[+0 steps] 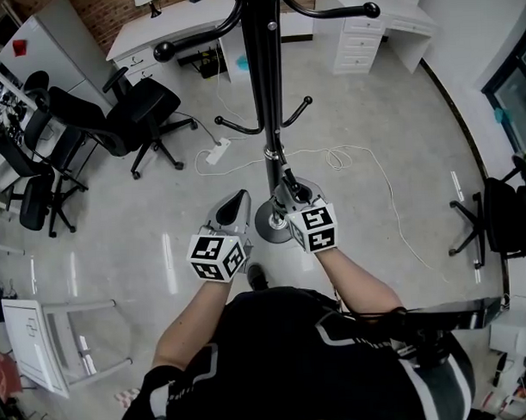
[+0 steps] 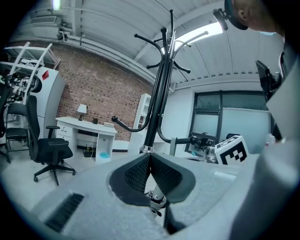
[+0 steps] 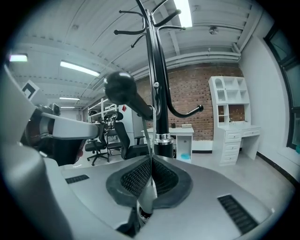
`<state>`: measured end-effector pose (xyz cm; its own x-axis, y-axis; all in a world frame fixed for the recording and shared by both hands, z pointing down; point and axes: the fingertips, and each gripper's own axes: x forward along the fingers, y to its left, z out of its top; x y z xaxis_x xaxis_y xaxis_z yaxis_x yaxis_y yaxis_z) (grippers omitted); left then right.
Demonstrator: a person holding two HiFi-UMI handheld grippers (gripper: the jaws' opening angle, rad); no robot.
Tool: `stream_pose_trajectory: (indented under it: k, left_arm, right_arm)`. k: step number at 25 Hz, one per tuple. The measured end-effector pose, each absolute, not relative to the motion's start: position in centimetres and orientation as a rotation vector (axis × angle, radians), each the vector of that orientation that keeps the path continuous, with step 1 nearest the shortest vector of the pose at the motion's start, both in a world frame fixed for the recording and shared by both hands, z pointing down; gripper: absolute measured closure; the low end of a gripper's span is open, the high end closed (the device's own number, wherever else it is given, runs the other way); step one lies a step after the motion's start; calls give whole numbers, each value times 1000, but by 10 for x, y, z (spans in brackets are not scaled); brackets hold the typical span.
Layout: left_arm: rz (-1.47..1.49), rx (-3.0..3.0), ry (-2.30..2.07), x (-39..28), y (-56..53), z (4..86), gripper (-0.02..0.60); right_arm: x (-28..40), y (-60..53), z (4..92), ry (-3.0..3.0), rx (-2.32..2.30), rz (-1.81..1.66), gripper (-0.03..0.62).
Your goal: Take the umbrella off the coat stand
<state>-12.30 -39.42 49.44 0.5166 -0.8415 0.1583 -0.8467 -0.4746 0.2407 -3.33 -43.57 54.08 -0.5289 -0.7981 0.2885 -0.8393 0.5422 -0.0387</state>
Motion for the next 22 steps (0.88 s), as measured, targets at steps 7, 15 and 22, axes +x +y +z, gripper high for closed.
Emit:
stream_pose_trajectory:
  k: [7,15,22]
  left_arm:
    - [8,2459,-1438,-120,-381,491,571]
    - [-21,2447,-1481,-110,-360,482,571]
    - [-42,2437,-1536,-103,-337,472,571]
  right_arm:
    - [-31,-419,514,-2575,1334,180,585]
    - [-20,-396,506,-2590,1290,177,585]
    - [-10,-378,500,-2612,1248,164,585]
